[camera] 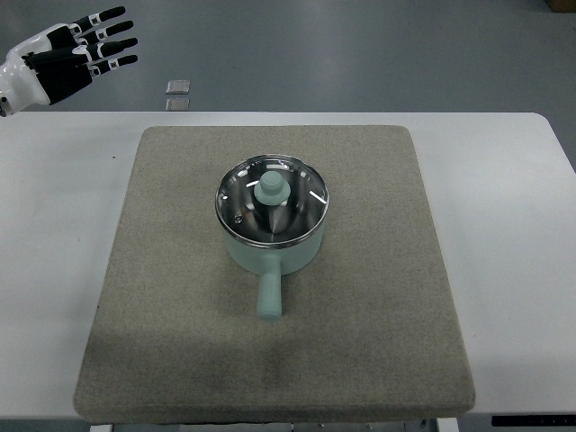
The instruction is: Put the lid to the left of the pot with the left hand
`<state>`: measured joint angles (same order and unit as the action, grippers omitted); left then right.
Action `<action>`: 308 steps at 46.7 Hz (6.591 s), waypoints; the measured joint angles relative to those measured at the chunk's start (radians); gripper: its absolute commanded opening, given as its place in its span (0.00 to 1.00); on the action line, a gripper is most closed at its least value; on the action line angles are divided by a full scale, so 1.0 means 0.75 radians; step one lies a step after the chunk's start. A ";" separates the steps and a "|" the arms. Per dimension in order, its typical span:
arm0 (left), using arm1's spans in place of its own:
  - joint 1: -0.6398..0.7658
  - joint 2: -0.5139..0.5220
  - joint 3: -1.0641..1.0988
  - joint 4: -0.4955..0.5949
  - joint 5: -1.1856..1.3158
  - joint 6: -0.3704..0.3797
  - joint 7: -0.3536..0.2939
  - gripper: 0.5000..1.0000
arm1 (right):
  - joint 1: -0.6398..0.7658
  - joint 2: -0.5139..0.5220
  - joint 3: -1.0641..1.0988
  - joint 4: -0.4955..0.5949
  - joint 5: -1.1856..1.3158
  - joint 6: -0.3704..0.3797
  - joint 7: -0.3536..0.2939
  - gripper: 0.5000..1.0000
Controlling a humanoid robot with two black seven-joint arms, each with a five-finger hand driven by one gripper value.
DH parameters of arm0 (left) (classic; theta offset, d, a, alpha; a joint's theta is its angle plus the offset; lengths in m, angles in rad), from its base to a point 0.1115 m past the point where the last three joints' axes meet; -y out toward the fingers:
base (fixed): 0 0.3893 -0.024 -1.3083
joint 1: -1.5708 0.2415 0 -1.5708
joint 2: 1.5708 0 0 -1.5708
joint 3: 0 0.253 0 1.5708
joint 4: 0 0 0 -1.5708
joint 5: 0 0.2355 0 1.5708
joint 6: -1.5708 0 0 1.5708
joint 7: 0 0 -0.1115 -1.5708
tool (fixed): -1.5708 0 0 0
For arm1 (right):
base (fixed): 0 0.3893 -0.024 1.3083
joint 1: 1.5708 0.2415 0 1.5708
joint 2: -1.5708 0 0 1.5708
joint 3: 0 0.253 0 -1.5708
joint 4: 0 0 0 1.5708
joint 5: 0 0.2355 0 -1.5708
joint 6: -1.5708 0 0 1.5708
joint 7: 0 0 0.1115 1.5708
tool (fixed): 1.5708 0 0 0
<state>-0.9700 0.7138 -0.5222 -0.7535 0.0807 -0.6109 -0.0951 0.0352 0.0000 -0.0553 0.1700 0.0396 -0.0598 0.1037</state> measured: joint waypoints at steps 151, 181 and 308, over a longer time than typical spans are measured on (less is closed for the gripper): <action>-0.428 -0.241 0.212 -0.812 2.312 0.000 -0.243 0.64 | 0.000 0.000 0.000 0.000 0.000 0.000 0.000 0.85; -0.421 -0.243 0.227 -0.818 2.355 0.001 -0.243 0.00 | 0.000 0.000 0.000 0.000 0.000 0.000 0.000 0.85; -0.046 -0.031 0.191 -0.582 2.602 0.438 -0.157 0.11 | 0.000 0.000 0.001 0.000 0.000 0.000 0.000 0.85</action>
<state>-1.0047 0.6904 -0.3790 -1.1902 2.0323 -0.2823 -0.2132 0.0354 0.0000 -0.0548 0.1700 0.0393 -0.0598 0.1038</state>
